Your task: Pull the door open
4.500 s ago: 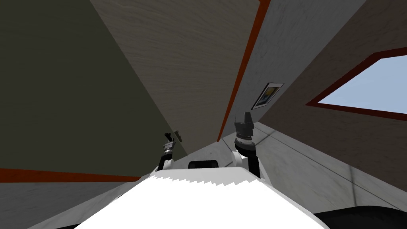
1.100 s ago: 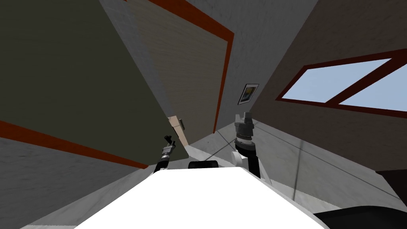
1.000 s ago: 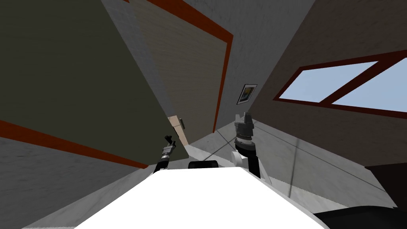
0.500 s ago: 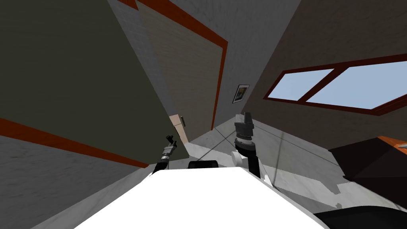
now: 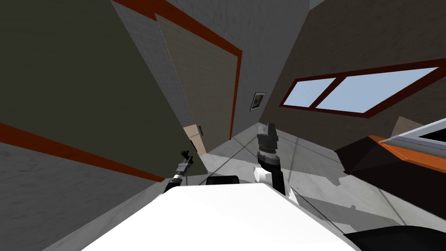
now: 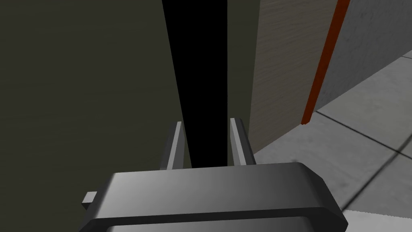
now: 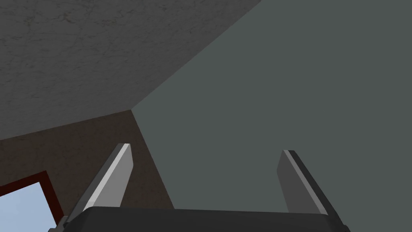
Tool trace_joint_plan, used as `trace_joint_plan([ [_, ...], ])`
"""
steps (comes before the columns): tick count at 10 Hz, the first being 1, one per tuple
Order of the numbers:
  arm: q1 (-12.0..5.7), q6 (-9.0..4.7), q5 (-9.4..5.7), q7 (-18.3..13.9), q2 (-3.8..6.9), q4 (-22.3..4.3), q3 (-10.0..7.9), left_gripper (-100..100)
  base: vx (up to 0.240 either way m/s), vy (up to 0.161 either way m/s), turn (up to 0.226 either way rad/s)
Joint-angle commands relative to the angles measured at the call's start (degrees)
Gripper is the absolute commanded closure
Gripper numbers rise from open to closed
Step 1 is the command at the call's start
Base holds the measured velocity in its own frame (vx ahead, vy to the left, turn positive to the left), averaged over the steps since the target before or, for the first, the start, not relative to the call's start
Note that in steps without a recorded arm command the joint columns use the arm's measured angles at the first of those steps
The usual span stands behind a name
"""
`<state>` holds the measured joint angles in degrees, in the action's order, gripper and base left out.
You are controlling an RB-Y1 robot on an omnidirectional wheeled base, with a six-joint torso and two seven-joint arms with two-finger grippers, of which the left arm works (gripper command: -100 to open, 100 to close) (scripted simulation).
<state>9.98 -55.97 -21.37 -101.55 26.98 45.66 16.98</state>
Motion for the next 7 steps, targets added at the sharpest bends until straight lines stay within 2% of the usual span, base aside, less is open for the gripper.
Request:
trace_joint_plan([
  [1,0.64,-1.8,0.42,-1.3,1.14,0.0,0.61,100,-0.221,0.009,-0.096],
  [2,1.06,-2.61,0.73,-2.0,1.75,0.0,1.14,100,-0.224,0.013,-0.07],
  [3,0.65,-1.77,0.56,-1.5,1.32,-0.4,0.86,100,-0.102,0.015,-0.008],
  [4,1.28,-3.23,1.03,-2.4,1.91,-1.0,1.59,100,-0.149,0.039,-0.118],
  [7,1.82,-5.14,1.56,-3.4,2.73,-1.6,2.35,100,-0.189,0.085,-0.128],
])
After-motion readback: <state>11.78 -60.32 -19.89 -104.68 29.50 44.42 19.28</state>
